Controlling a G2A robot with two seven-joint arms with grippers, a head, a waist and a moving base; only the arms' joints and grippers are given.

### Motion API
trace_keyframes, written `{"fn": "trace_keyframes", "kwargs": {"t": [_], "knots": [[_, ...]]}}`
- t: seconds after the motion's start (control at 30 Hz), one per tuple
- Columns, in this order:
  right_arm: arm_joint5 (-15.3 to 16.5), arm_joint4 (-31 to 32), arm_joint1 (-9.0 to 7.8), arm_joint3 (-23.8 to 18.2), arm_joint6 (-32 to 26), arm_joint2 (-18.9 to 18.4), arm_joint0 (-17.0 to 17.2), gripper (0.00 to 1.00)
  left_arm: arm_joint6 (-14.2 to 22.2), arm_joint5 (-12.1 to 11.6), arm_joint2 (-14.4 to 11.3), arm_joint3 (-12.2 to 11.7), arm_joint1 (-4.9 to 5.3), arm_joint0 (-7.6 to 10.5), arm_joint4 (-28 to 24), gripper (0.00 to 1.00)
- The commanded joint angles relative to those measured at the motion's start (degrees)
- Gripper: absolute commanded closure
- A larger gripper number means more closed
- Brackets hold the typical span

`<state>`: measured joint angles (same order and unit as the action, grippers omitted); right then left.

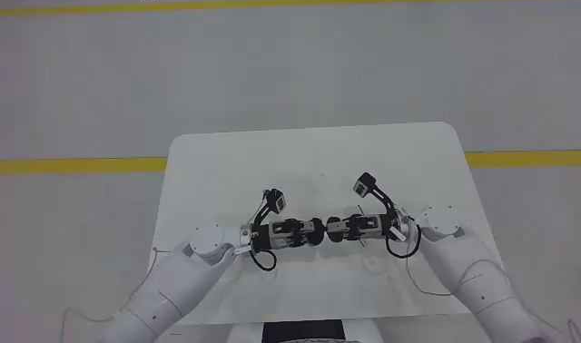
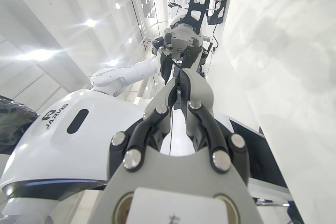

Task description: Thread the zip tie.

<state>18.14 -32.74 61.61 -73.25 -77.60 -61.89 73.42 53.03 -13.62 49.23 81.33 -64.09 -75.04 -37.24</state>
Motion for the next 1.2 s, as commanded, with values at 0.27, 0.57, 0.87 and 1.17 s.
{"fn": "trace_keyframes", "kwargs": {"t": [0.27, 0.57, 0.87, 1.17], "knots": [[0.29, -0.32, -0.05, 0.12, -0.01, 0.15, -0.08, 1.00, -0.11, 0.11, -0.44, -0.24, 0.03, 0.21, 0.08, 0.95], [0.40, -0.34, -0.11, 0.15, -0.18, 0.32, -0.20, 1.00, -0.13, 0.19, -0.81, -0.47, 0.01, 0.55, -0.03, 1.00], [0.25, -0.06, -0.18, -0.22, -0.84, 0.67, -0.46, 0.55, -0.51, -0.12, -0.95, -0.64, 0.05, 0.72, 0.21, 1.00], [0.21, 0.07, -0.53, 0.01, 0.36, -0.52, -0.30, 0.00, -1.30, -1.88, -0.59, -0.57, 0.23, 0.97, 1.82, 1.00]]}}
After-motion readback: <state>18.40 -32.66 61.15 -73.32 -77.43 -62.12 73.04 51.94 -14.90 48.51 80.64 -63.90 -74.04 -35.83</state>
